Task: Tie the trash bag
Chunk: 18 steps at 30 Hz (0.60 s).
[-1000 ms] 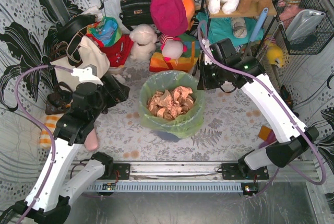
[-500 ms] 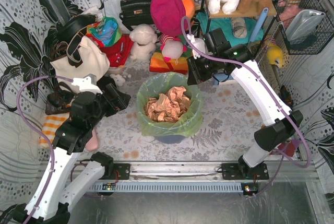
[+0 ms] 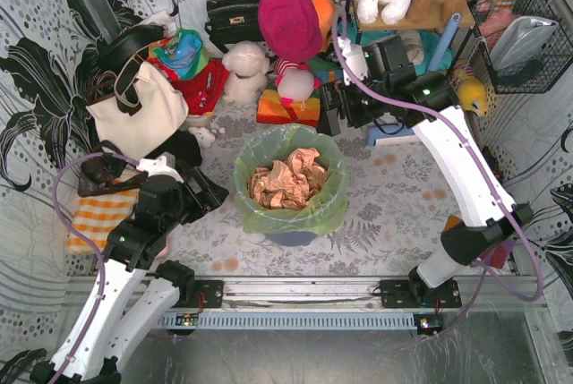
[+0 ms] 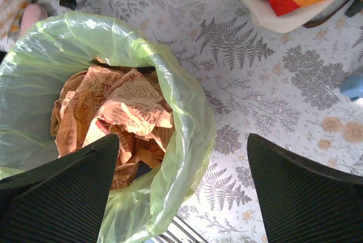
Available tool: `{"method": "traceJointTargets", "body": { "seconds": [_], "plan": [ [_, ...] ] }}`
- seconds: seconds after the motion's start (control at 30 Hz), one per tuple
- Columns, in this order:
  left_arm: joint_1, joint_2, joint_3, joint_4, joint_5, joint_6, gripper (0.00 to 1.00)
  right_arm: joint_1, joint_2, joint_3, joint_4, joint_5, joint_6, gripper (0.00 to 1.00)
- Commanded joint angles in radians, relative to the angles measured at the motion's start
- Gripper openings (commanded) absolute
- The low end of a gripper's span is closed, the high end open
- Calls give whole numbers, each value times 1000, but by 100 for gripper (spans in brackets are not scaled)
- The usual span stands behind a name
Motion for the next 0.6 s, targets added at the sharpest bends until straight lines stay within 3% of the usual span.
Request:
{"method": "traceJointTargets", "body": {
  "seconds": [0.0,0.27,0.57],
  "plan": [
    [-5,-38,-33,70,83,-28,94,-5,-130,-31,43,88,78,94],
    [-5,-26,-112,103,49,-140,88,-5,-285,-136,81,168,151,94],
    [-7,-46,-228,266,89,-169,82,-5,-319,-175,91,200,183,95]
  ]
}}
